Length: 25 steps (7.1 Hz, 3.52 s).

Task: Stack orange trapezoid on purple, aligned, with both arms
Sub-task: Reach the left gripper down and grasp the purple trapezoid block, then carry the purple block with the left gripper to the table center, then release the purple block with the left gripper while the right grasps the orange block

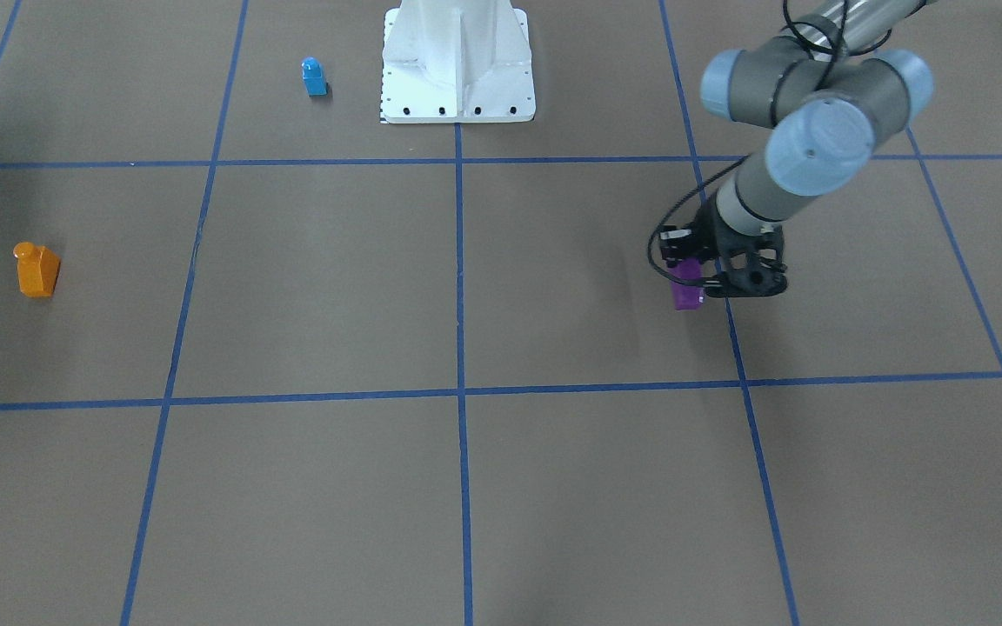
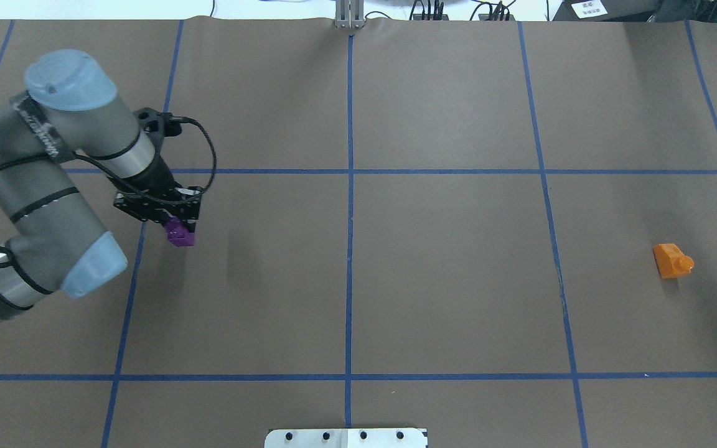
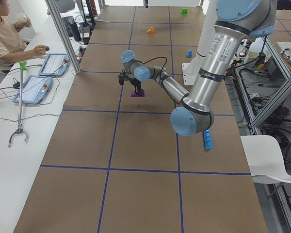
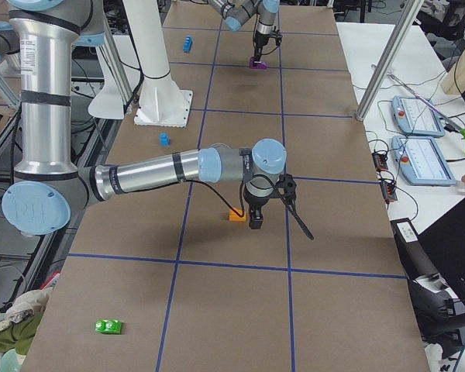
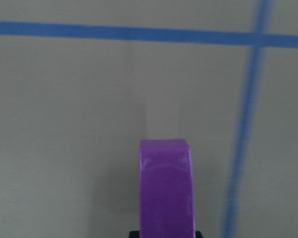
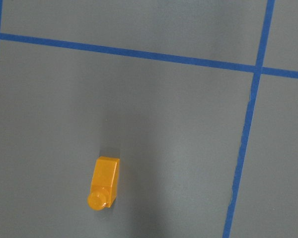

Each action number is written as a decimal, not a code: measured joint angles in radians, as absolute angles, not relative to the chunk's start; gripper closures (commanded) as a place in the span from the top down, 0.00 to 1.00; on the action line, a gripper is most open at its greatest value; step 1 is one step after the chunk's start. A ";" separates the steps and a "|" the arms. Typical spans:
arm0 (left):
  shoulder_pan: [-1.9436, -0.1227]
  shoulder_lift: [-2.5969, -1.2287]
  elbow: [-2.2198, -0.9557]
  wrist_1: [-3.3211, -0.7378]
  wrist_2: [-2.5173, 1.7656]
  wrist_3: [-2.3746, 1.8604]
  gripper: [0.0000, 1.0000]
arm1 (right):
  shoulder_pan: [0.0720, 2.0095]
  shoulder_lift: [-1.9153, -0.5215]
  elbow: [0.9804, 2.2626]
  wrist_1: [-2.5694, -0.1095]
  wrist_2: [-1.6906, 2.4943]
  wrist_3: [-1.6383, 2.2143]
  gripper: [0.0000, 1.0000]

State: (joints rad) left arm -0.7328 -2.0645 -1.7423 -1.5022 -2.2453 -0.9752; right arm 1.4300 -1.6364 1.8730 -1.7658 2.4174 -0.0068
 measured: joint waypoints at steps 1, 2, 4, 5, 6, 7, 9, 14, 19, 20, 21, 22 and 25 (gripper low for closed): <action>-0.664 -2.163 -1.715 -1.479 -2.204 -1.050 0.00 | 1.428 -1.636 1.874 -1.766 2.417 -0.006 1.00; -0.614 -2.263 -1.655 -1.472 -2.165 -1.117 0.00 | 1.425 -1.635 1.876 -1.765 2.418 -0.007 1.00; -0.535 -2.461 -1.474 -1.475 -2.080 -1.200 0.00 | 1.419 -1.634 1.878 -1.764 2.418 -0.008 1.00; -0.519 -2.520 -1.402 -1.482 -2.066 -1.210 0.00 | 1.415 -1.634 1.879 -1.764 2.417 -0.008 1.00; -0.512 -2.545 -1.364 -1.486 -2.060 -1.211 0.00 | 1.410 -1.634 1.878 -1.764 2.417 -0.008 1.00; -0.509 -2.554 -1.342 -1.493 -2.053 -1.208 0.00 | 1.406 -1.634 1.878 -1.765 2.417 -0.008 1.00; -0.507 -2.561 -1.290 -1.545 -2.038 -1.208 0.00 | 1.401 -1.634 1.878 -1.766 2.418 -0.008 1.00; -0.505 -2.563 -1.255 -1.577 -2.036 -1.204 0.00 | 1.380 -1.632 1.878 -1.760 2.417 -0.007 1.00; -0.507 -2.562 -1.252 -1.595 -2.036 -1.207 1.00 | 1.307 -1.635 1.865 -1.674 2.424 0.004 1.00; -0.514 -2.563 -1.269 -1.599 -2.037 -1.210 1.00 | 1.287 -1.634 1.865 -1.673 2.426 0.015 1.00; -0.534 -2.563 -1.315 -1.587 -2.041 -1.214 1.00 | 1.265 -1.634 1.861 -1.672 2.426 0.052 1.00; -0.556 -2.562 -1.381 -1.547 -2.046 -1.217 1.00 | 1.240 -1.634 1.853 -1.661 2.423 0.127 1.00; -0.579 -2.558 -1.479 -1.474 -2.048 -1.221 1.00 | 1.117 -1.672 1.831 -1.453 2.306 0.447 1.00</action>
